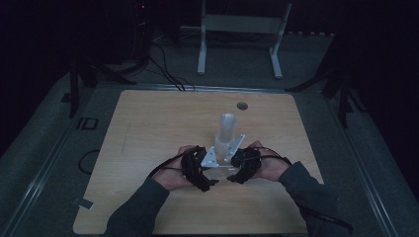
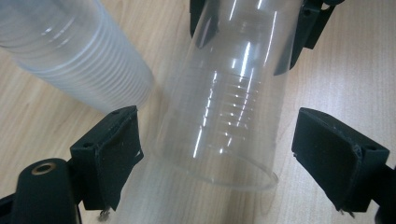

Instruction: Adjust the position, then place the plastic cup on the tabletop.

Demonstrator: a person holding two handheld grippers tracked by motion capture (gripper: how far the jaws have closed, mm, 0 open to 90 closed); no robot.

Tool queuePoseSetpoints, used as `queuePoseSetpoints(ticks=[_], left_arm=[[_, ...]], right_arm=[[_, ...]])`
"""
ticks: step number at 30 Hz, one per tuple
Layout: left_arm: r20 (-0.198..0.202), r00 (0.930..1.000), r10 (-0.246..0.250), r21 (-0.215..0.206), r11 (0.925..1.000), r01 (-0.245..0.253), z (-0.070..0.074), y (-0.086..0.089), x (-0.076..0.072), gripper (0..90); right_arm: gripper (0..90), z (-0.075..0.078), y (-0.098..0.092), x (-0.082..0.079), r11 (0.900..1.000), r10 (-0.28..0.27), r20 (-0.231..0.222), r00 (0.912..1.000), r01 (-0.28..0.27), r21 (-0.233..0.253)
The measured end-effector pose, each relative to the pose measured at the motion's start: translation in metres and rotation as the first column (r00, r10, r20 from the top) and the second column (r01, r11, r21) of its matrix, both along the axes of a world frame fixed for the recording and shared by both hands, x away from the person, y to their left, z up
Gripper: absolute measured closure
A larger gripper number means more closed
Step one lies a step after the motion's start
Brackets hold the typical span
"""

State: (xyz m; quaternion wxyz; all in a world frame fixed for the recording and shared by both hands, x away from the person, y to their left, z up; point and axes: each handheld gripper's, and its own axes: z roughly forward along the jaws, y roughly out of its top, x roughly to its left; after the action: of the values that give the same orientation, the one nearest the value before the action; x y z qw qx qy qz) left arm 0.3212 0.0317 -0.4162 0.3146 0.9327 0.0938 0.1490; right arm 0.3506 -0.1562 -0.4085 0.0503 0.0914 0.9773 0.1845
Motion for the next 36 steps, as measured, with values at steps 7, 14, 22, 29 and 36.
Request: queuePoseSetpoints(ticks=[7,14,22,29,36], left_arm=[[0.017,0.9995,0.028,-0.02,0.9994,-0.028,0.002,0.006,0.002,16.4],[0.022,0.9976,0.065,-0.042,0.997,-0.064,0.003,0.012,0.004,16.4],[0.021,0.9958,0.089,-0.056,0.9946,-0.088,0.002,0.014,0.006,16.4],[0.017,0.994,0.108,-0.072,0.9917,-0.106,0.001,0.015,0.008,16.3],[0.023,0.9914,0.129,-0.086,0.9882,-0.127,0.002,0.018,0.01,16.3]], right_arm=[[41.7,-0.004,-0.009,0.0,0.999,-0.049,0.015,0.9987,0.048,0.012],[41.7,-0.006,-0.021,0.003,0.993,-0.11,0.034,0.9933,0.109,0.052],[41.7,-0.004,-0.03,0.0,0.984,-0.151,0.056,0.987,0.144,0.105],[41.7,-0.004,-0.035,0.0,0.98,-0.167,0.061,0.9841,0.159,0.117],[41.7,-0.003,-0.038,0.0,0.972,-0.19,0.068,0.9794,0.178,0.154]])
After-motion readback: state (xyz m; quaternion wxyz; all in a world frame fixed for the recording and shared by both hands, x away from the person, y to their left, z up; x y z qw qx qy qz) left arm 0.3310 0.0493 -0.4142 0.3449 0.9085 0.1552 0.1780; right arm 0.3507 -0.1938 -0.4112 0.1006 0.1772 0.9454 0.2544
